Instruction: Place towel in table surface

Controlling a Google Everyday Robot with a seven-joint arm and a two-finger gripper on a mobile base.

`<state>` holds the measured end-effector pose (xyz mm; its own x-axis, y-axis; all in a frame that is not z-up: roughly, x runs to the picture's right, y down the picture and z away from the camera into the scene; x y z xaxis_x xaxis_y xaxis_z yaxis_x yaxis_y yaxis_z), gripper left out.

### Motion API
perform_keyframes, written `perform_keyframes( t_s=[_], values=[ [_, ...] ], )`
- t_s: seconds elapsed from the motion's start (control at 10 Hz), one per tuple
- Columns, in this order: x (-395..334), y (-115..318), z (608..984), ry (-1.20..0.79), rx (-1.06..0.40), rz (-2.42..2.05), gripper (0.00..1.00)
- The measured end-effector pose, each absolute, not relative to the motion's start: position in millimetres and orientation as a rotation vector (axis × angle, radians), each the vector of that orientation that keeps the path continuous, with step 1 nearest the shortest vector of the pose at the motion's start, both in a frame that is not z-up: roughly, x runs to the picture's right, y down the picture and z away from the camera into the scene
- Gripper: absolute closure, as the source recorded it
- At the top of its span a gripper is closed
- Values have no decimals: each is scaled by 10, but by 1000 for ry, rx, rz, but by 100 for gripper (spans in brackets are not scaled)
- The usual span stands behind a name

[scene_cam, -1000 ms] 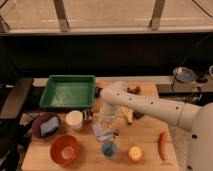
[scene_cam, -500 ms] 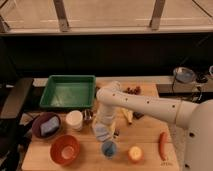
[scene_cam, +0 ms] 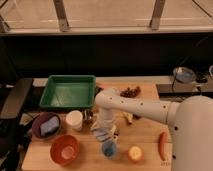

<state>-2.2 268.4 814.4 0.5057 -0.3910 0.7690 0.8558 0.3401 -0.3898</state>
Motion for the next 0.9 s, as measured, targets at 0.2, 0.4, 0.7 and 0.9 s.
perform_keyframes(
  t_s=[0.2,0.4,0.7,0.9],
  values=[
    [-11,2688,8156,-619,-881,-877,40],
    [-36,2667,8158,-621,-873,-877,59],
    [-45,2592,8124,-622,-871,-877,89],
    [-24,2607,8087,-622,-881,-885,100]
  ],
)
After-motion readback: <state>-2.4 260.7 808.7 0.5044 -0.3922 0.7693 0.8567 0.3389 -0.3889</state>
